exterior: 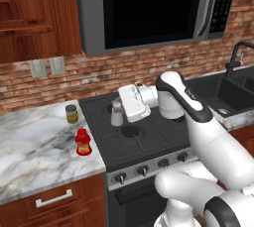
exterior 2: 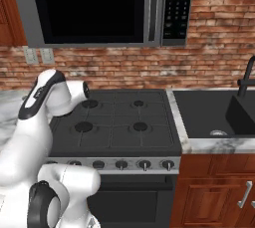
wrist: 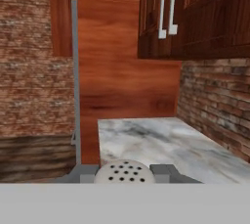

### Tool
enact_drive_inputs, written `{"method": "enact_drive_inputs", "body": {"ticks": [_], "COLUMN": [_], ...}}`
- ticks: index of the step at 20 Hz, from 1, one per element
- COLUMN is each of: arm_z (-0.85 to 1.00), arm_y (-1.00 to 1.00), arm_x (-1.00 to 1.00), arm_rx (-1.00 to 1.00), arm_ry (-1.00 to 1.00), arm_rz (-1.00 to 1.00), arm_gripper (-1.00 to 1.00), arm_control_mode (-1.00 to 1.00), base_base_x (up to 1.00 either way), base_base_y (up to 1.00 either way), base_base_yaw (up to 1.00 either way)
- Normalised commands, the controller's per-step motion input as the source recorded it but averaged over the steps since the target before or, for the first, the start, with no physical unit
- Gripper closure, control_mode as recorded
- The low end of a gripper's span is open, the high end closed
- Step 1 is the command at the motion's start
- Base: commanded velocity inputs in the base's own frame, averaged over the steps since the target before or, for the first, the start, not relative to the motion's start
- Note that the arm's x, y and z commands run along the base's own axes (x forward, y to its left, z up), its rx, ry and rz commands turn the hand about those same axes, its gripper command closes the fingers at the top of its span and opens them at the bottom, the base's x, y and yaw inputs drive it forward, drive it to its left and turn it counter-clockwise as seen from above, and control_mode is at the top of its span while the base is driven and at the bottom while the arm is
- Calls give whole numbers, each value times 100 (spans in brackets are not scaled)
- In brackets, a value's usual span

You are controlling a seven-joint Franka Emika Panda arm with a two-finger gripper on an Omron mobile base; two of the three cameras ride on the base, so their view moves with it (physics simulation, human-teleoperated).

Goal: Collect the turmeric, ketchup, and shaker from the cabinet and place them next to the stove.

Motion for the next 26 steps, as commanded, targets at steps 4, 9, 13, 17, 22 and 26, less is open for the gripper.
{"method": "enact_drive_inputs", "body": {"ticks": [4, 9, 13, 17, 22, 26], "arm_z": [-30, -30, -25, -23, -22, -19], "arm_y": [21, 22, 25, 22, 20, 8], "arm_x": [28, 25, 23, 23, 24, 24], "arm_rx": [0, 0, 0, 0, 0, 0], "arm_ry": [-3, -2, 0, 0, 0, 0], "arm_rz": [0, 0, 0, 0, 0, 0], "arm_gripper": [100, 100, 100, 100, 100, 100], "arm_control_mode": [-100, -100, -100, -100, -100, -100], "base_base_x": [0, 0, 0, 0, 0, 0], "base_base_y": [0, 0, 0, 0, 0, 0], "base_base_yaw": [0, 0, 0, 0, 0, 0]}}
